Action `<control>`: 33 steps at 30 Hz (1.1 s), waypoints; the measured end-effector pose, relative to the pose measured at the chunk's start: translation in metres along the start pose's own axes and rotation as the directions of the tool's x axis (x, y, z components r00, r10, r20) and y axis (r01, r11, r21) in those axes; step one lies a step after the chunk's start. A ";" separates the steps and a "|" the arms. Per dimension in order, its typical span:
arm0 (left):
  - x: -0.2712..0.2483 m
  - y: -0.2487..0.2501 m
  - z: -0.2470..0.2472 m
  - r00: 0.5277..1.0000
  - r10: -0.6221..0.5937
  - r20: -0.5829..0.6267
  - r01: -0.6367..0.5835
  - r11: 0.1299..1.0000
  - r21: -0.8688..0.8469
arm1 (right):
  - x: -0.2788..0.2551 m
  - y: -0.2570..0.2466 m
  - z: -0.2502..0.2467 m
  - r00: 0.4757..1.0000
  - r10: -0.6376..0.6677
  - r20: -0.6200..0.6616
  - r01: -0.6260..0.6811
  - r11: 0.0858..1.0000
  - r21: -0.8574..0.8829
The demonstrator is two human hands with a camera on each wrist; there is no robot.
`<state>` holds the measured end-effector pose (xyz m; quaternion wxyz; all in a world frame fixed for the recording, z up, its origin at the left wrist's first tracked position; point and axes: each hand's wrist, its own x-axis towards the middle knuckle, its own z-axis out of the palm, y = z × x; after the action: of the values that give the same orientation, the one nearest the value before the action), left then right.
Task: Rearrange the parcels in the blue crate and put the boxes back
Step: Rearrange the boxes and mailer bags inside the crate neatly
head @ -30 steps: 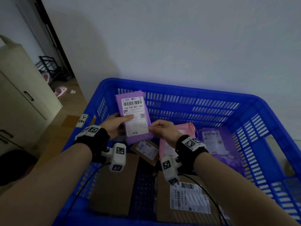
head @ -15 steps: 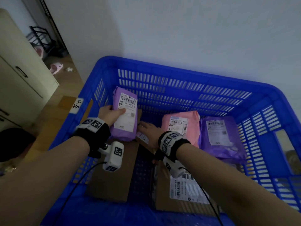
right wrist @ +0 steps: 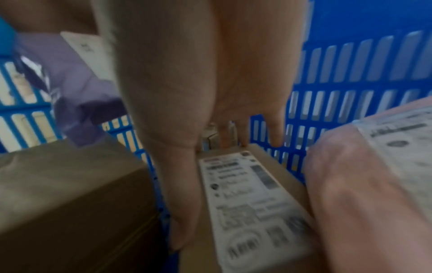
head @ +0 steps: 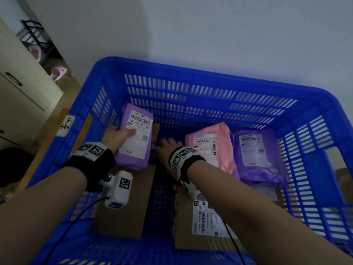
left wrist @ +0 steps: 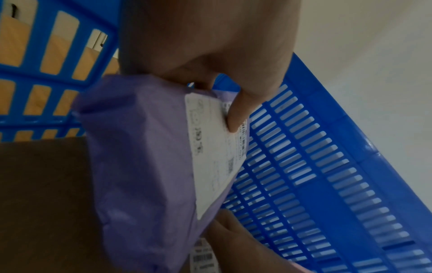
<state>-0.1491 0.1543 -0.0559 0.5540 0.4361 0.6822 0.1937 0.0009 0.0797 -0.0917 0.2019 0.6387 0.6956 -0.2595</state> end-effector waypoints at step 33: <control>-0.003 -0.004 0.066 0.935 -0.169 0.312 0.040 0.925 0.379 | -0.052 0.103 -0.023 0.919 0.379 0.108 -0.389 0.917 0.091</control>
<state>-0.0894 0.1355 -0.0773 0.5817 0.5208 0.6232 -0.0451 0.1099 0.0584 -0.0527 0.2438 0.7609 0.5317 -0.2809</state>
